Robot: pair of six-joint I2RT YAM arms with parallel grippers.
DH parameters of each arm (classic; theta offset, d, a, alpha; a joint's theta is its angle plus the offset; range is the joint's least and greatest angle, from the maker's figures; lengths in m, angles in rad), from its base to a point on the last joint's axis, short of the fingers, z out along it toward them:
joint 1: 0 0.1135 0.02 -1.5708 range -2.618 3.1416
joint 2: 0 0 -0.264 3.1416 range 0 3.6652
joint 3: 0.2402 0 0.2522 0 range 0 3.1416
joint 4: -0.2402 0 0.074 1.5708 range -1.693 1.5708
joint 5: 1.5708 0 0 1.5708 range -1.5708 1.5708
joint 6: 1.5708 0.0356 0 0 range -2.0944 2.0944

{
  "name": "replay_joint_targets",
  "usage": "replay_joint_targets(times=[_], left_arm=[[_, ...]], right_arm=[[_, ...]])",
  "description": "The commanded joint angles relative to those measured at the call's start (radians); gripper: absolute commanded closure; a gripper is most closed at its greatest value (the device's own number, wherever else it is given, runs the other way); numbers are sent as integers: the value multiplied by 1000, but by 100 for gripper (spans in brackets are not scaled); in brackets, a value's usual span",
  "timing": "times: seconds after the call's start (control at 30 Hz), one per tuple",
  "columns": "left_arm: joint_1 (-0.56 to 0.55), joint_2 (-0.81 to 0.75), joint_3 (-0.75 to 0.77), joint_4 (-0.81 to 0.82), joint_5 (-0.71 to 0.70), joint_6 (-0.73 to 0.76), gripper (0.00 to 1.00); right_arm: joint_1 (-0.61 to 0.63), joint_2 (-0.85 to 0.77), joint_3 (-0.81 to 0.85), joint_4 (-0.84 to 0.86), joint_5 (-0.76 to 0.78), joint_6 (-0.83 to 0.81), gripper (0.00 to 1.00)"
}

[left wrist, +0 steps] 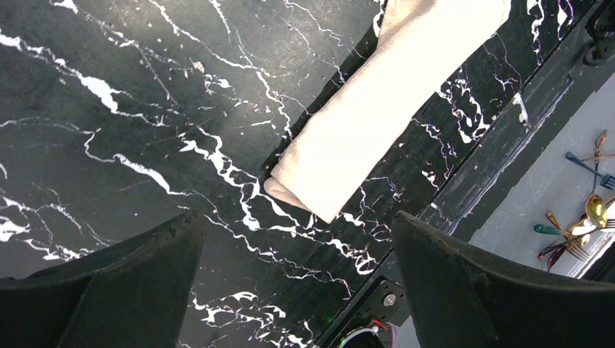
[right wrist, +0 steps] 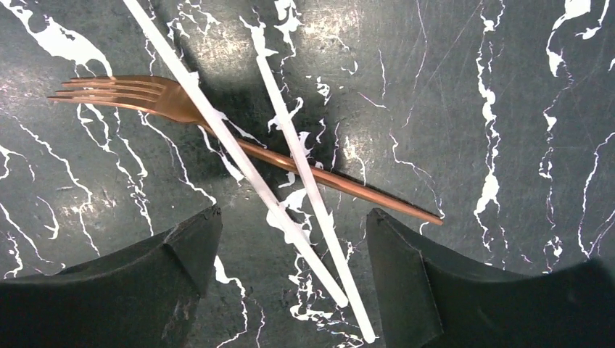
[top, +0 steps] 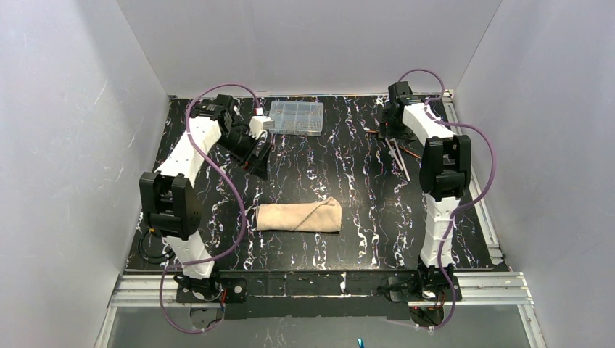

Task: Fold the napkin into a case and place the utensils inside
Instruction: Pick up the utensils from the corner of the board.

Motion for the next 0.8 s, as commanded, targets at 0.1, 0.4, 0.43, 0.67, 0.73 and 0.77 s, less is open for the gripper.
replay_joint_targets(times=[0.1, 0.4, 0.43, 0.67, 0.73, 0.77], left_arm=[[72, -107, 2, -54, 13, 16, 1], [100, -136, -13, -56, 12, 14, 2], [100, -136, -14, -56, 15, 11, 2], [101, -148, -17, -56, 26, 2, 1], [101, -151, -18, -55, 25, 1, 1], [101, -153, -18, -56, 27, -1, 2]], right_arm=[[-29, 9, 24, 10, -130, -26, 18], [-36, 30, -37, 44, -213, 21, 26], [-36, 33, -39, 44, -216, 22, 27], [-36, 34, -46, 48, -242, 36, 33], [-36, 40, -45, 51, -252, 45, 37], [-35, 46, -44, 52, -255, 48, 40]])
